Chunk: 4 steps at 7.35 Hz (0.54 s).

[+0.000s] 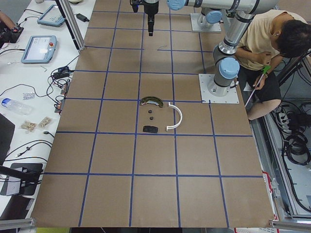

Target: Place bearing gear from tray to pile

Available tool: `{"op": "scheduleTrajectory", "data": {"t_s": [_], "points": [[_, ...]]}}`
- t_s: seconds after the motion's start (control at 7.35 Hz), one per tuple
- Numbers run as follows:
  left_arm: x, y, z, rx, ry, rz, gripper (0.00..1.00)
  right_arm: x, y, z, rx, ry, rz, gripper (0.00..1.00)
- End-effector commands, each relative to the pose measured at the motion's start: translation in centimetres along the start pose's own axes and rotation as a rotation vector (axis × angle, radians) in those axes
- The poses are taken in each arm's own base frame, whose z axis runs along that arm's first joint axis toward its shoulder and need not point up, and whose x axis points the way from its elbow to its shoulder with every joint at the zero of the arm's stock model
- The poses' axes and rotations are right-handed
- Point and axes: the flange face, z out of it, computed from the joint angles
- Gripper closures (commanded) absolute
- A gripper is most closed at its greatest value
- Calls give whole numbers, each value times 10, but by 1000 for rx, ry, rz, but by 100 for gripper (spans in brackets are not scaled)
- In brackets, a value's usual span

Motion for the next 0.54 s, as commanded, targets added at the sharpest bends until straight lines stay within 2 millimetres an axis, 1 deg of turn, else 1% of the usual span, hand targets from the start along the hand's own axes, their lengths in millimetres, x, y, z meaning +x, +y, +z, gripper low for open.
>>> {"op": "scheduleTrajectory", "data": {"t_s": [0.0, 0.41], "points": [[-3, 9, -1, 15, -42, 24, 0, 0, 0, 0, 0, 0, -1, 0], [-3, -5, -4, 37, -29, -25, 0, 1, 0, -1, 2, 0, 0, 0]]}}
